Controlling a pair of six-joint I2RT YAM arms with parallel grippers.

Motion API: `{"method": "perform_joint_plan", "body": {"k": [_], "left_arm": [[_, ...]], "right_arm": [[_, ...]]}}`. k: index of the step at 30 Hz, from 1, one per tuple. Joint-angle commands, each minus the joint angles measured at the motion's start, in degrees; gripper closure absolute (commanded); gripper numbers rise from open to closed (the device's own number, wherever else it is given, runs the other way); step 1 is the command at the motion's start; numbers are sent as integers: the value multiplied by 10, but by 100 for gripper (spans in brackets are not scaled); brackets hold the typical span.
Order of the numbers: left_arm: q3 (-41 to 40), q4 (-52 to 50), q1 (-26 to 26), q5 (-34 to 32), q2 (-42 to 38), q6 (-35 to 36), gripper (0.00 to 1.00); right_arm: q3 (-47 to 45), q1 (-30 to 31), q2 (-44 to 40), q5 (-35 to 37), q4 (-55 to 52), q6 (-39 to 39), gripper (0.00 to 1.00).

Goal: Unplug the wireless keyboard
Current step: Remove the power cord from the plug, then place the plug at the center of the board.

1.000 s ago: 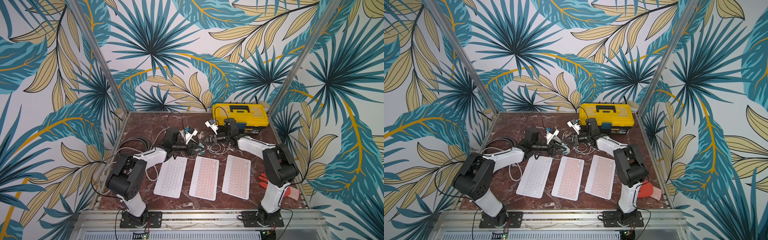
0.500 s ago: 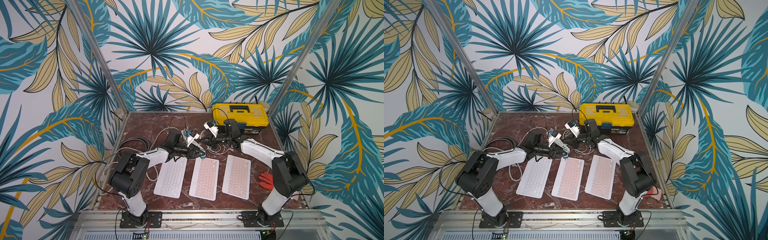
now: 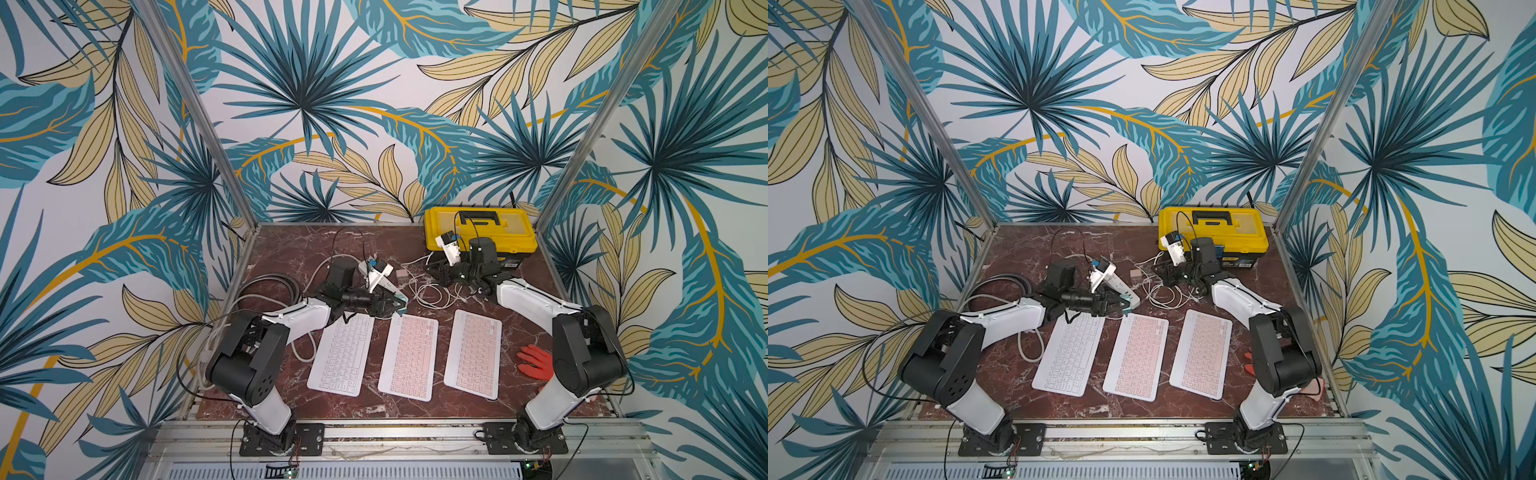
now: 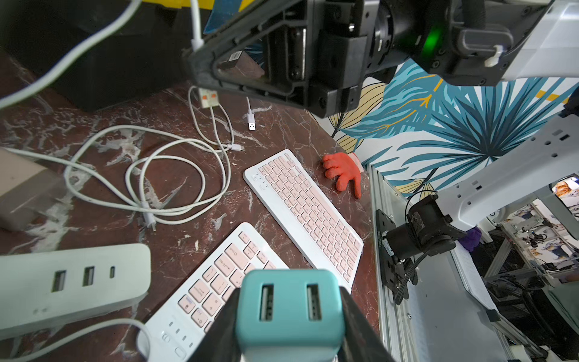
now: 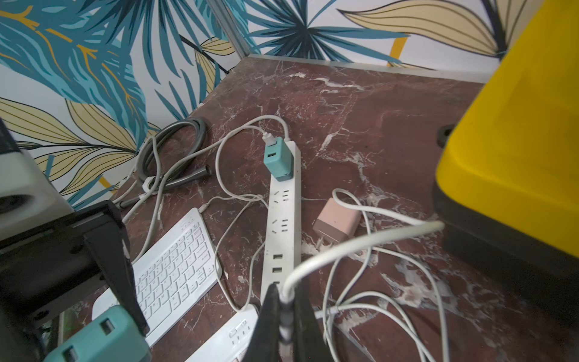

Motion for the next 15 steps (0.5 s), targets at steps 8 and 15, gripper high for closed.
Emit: {"method": "perform_joint_plan", "body": {"k": [8, 15], "left_arm": [[-2, 2, 9, -59, -6, 8, 75], [28, 2, 9, -143, 0, -4, 72]], "right_arm": [[-18, -2, -131, 57, -2, -48, 92], [-6, -2, -124, 122, -116, -101, 92]]}}
